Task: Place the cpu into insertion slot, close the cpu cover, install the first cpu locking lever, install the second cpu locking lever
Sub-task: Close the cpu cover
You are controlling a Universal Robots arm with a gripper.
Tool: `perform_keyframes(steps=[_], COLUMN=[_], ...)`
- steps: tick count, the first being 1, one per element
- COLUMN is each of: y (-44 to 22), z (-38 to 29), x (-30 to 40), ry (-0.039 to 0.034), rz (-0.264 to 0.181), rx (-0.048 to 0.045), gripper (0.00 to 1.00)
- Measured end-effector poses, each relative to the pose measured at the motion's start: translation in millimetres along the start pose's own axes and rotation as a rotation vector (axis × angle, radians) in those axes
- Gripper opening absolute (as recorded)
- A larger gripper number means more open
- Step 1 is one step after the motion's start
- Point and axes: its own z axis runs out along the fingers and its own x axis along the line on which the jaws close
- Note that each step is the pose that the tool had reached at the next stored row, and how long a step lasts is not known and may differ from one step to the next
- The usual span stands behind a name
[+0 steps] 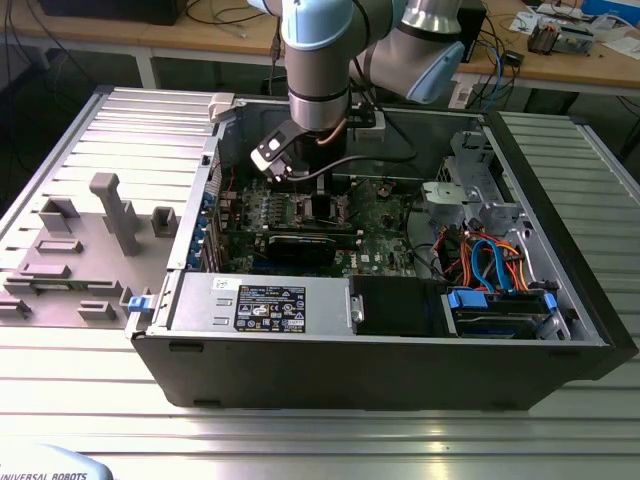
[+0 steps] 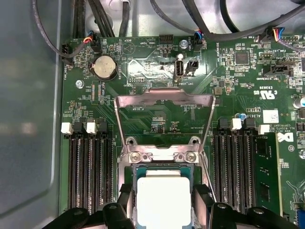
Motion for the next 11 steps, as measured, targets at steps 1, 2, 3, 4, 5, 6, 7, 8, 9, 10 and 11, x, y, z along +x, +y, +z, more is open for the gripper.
perform_keyframes(steps=[1,2,3,4,5,6,7,8,9,10,11], y=[0.3,0.6,0.8,1.0,1.5,1.6,2.2,2.8,3.4,3.6,3.6], z=[-3.3,-6.6,-8.7,-11.0,-13.9,-15.5,-17.5,-18.8,-19.1,-19.1,-19.1], x=[0.0,0.1,0.2,0.2,0.3,0.3,0.3,0.3,0.3,0.3,0.3], ry=[-0.0001,0.0,0.0,-0.0001,0.0,-0.0001,-0.0002,-0.0002,-0.0001,-0.0001,-0.0002], rz=[0.0,0.0,0.0,0.0,0.0,0.0,0.0,0.0,0.0,0.0,0.0], rx=[0.0,0.0001,0.0004,0.0009,0.0019,0.0027,0.0049,0.0084,0.0107,0.0113,0.0114], gripper=[0.62,0.62,0.62,0.62,0.6,0.54,0.47,0.47,0.42,0.35,0.29])
